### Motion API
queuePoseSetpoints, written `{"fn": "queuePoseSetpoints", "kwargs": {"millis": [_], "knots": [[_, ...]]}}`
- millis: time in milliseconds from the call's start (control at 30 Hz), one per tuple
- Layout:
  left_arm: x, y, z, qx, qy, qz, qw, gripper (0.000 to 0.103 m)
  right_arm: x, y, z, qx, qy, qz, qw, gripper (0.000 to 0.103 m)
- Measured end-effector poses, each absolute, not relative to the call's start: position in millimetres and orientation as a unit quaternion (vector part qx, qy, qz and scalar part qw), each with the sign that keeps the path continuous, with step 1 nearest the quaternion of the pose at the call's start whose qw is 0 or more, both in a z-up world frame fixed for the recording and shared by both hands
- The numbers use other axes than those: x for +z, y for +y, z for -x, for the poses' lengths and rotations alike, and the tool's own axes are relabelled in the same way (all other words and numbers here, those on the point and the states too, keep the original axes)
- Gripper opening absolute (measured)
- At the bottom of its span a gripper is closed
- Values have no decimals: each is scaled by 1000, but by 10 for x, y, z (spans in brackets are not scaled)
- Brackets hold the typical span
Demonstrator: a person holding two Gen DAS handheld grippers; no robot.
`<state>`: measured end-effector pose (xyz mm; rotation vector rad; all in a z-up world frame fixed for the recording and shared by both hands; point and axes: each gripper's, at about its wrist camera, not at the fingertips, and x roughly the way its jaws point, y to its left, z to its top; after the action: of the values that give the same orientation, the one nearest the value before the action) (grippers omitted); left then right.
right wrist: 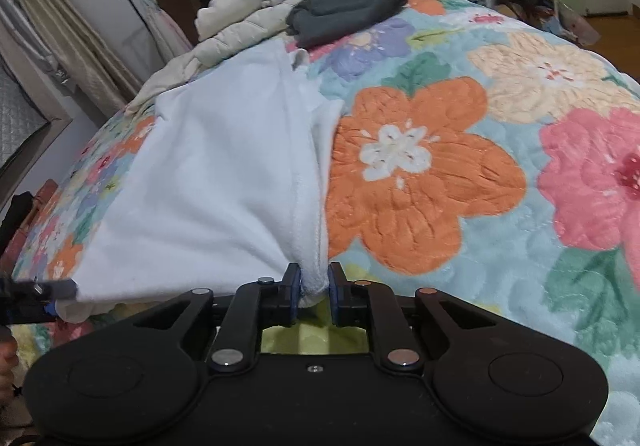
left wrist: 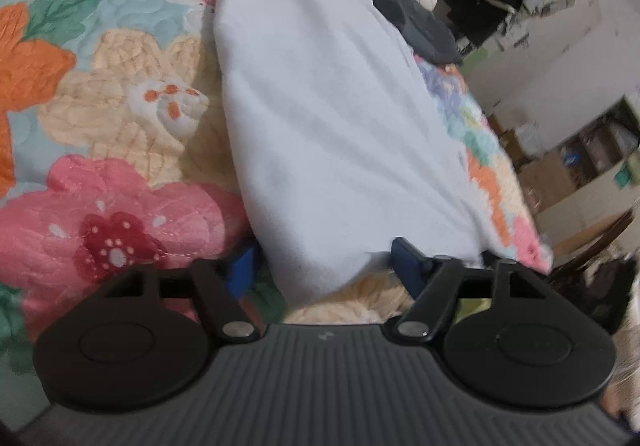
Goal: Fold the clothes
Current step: 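Grasp the shirt side edge with the right gripper and fold it inward, then grasp the shirt end with the left gripper while the right gripper holds its edge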
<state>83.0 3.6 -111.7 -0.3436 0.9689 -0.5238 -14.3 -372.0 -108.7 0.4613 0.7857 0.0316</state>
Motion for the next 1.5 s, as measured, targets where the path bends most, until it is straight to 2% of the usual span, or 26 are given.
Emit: {"fn": "queuePoseSetpoints", "kwargs": {"millis": [100,200,233,300,367,400,633,667,700,733,800,833,867,900,967,1167,1500], "knots": [[-975,7,-749,-257,416,134,862,13,-1031,-3781,185,-4,388,-226,893,24],[-943,105,-757,-255,412,165,859,13,-1035,-3906,278,-11,382,-264,886,36],[-981,147,-793,-252,423,183,851,14,-1067,-3968,313,-3,377,-297,877,40],[-1075,227,-864,-239,449,223,831,17,-1170,-4089,379,16,368,-372,852,54],[-1134,291,-874,-234,460,249,819,20,-1309,-4128,444,43,357,-437,824,58],[-1139,310,-871,-235,461,256,817,25,-1380,-4132,477,56,350,-467,810,60],[-1389,348,-1002,-228,489,318,780,26,-1601,-3986,381,74,328,-516,788,61],[-1412,329,-1018,-228,490,320,778,28,-1615,-3964,315,73,330,-520,785,62],[-1431,309,-1033,-229,490,323,777,35,-1613,-3930,233,72,338,-513,785,62],[-1449,289,-1048,-229,490,325,776,38,-1611,-3895,151,71,346,-507,786,62],[-1511,229,-1099,-232,489,330,773,33,-1589,-3777,-8,73,353,-482,799,62],[-1548,199,-1122,-230,490,334,772,21,-1579,-3698,-85,75,354,-467,807,60],[-1586,168,-1145,-228,491,338,770,14,-1586,-3611,-157,76,355,-459,811,49],[-1623,138,-1168,-227,492,342,768,11,-1597,-3546,-219,76,359,-460,809,30],[-1540,113,-1124,-233,472,328,784,9,-1582,-3475,-277,76,349,-460,813,24],[-1379,217,-972,-226,451,305,808,5,-1394,-3503,-113,112,306,-437,838,19],[-1025,257,-484,-230,407,275,840,4,-1111,-3483,16,150,299,-422,843,16]]}}
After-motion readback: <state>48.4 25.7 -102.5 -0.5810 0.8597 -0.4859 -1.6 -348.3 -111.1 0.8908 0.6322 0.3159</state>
